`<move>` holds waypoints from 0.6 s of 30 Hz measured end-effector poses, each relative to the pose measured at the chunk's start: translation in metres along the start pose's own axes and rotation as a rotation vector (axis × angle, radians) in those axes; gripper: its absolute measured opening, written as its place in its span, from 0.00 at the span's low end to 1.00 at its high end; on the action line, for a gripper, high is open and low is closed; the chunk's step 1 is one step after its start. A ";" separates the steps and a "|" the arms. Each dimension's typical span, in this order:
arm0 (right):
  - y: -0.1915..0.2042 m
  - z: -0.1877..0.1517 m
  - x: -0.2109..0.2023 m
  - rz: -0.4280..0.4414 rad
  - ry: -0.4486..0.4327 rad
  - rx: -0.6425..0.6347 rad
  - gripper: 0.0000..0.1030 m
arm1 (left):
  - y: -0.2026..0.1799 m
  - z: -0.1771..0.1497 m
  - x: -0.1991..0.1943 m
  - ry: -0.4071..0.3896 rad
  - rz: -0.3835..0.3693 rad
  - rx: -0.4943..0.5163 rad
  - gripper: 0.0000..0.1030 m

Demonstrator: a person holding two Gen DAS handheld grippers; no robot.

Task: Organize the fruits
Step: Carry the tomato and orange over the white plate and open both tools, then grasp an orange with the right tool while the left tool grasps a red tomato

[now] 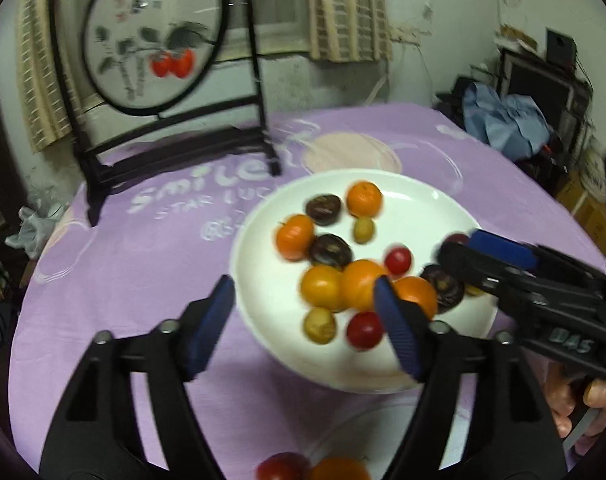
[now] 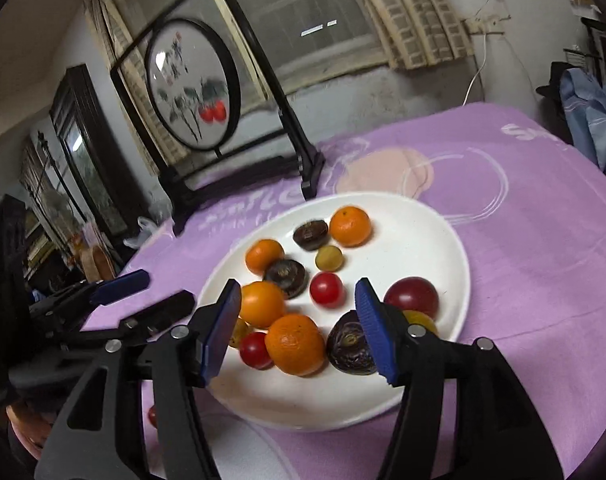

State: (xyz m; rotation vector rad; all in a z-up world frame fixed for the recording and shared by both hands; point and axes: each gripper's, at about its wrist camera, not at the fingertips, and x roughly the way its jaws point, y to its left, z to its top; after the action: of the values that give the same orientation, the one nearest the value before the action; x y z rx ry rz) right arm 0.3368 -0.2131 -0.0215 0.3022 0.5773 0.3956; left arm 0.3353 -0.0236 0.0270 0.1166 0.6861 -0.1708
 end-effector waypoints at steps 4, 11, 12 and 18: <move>0.028 -0.007 -0.013 0.001 0.001 -0.120 0.58 | 0.021 -0.002 -0.024 -0.064 0.084 -0.040 0.93; 0.092 -0.054 0.014 0.147 0.272 -0.342 0.59 | 0.069 -0.047 -0.045 -0.071 0.245 -0.109 0.97; 0.099 -0.062 0.019 0.146 0.304 -0.377 0.59 | 0.076 -0.055 -0.046 -0.060 0.279 -0.129 0.97; 0.112 -0.089 0.037 0.130 0.412 -0.467 0.59 | 0.101 -0.074 -0.053 -0.013 0.294 -0.206 0.97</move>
State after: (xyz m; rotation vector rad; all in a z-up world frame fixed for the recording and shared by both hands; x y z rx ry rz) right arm 0.2825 -0.0830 -0.0669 -0.1981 0.8476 0.7111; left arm 0.2685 0.0933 0.0091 0.0177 0.6617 0.1808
